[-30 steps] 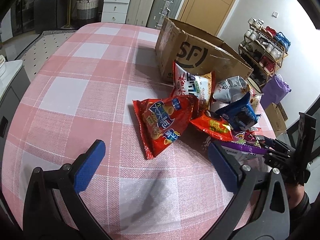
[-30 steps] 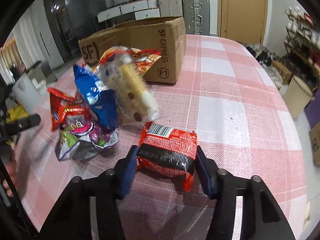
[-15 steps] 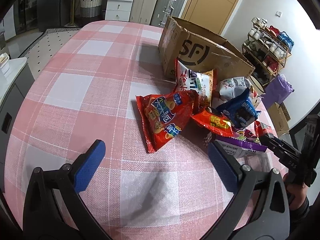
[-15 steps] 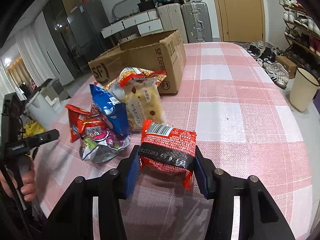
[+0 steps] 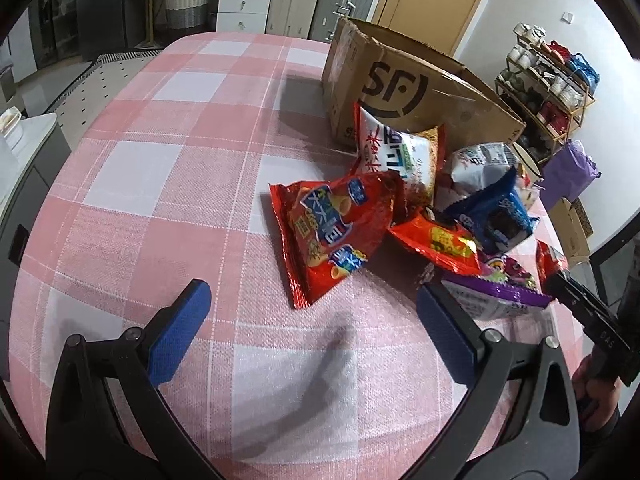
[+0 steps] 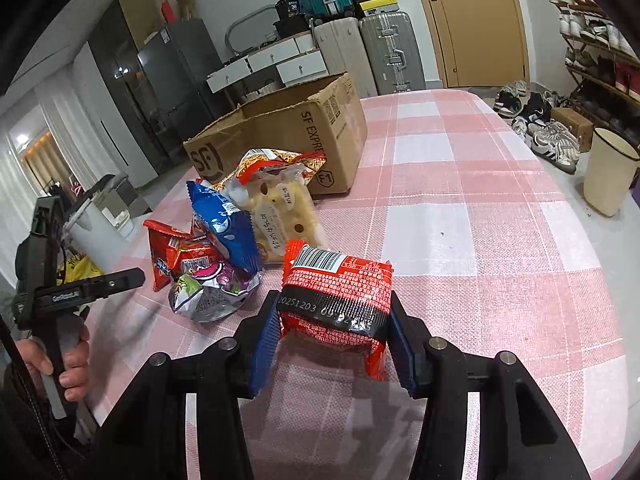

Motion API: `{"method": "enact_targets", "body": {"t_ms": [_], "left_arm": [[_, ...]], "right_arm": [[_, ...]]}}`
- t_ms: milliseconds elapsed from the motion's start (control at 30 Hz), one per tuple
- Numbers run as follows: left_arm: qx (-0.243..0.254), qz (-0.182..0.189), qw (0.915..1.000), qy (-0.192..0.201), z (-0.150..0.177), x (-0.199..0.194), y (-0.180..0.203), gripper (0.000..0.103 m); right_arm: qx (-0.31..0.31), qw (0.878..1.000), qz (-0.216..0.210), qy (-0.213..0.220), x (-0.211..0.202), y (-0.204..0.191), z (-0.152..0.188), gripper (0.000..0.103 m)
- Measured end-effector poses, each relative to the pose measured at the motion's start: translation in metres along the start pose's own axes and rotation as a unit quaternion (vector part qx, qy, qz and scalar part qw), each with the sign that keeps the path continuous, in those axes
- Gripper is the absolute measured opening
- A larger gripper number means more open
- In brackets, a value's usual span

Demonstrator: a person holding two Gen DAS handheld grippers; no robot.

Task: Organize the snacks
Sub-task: 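Grasp the red chip bag with the left gripper while the right gripper holds the wafer pack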

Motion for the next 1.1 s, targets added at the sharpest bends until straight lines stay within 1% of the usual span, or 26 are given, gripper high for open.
{"method": "enact_targets", "body": {"t_ms": [100,167,300,400,500,633,833,867,933,967,1000,1033,1100], "left_arm": [[0.001,-0.004,1.0,0.001,-0.005,0.006,-0.001,0.102],[-0.007,-0.004,1.0,0.001,-0.01,0.012,-0.004,0.102],[-0.039,0.014,0.9992,-0.002,-0.02,0.023,-0.01,0.102],[-0.059,0.037,0.9976,-0.004,-0.025,0.031,-0.01,0.102],[-0.064,0.049,0.9967,-0.006,-0.029,0.039,-0.008,0.102],[-0.085,0.06,0.9945,-0.01,-0.034,0.052,-0.01,0.102],[-0.088,0.07,0.9937,-0.008,-0.041,0.06,-0.008,0.101],[-0.089,0.072,0.9934,-0.007,-0.041,0.06,-0.008,0.1],[-0.087,0.074,0.9935,-0.004,-0.042,0.061,-0.008,0.093],[-0.083,0.072,0.9939,-0.003,-0.041,0.061,-0.007,0.088],[-0.079,0.073,0.9942,-0.003,-0.041,0.062,-0.006,0.08],[-0.075,0.072,0.9946,-0.005,-0.039,0.06,-0.004,0.076],[-0.057,0.053,0.9969,-0.007,-0.038,0.06,-0.001,0.064]], "right_arm": [[0.003,1.0,-0.005,0.0,-0.001,0.001,0.003,0.05],[0.004,1.0,-0.006,0.0,0.0,0.003,0.004,0.05],[0.006,1.0,-0.008,-0.003,0.002,0.004,0.005,0.05],[0.004,1.0,-0.009,-0.002,0.003,0.004,0.003,0.05],[0.001,1.0,-0.009,-0.004,0.005,0.003,0.002,0.05],[-0.002,1.0,-0.01,-0.007,0.007,0.001,0.002,0.05],[-0.003,1.0,-0.011,-0.01,0.012,0.002,0.001,0.05],[-0.003,1.0,-0.011,-0.011,0.012,0.002,0.001,0.05],[-0.003,1.0,-0.012,-0.012,0.014,0.003,0.001,0.05],[-0.003,1.0,-0.012,-0.013,0.014,0.003,0.002,0.05],[-0.002,1.0,-0.012,-0.014,0.015,0.004,0.002,0.05],[-0.002,1.0,-0.012,-0.015,0.016,0.004,0.002,0.05],[-0.001,1.0,-0.012,-0.014,0.017,0.004,0.002,0.05]]}}
Point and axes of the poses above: each gripper's, at about its wrist camera, not at the fingertips, and x roughly the way its jaws point, y to its right, z to its underside, the point moved 5 cm from there along x, roughly the way its jaws point, and after that the axes turned 7 degrees about y, right-handed, at the moved point
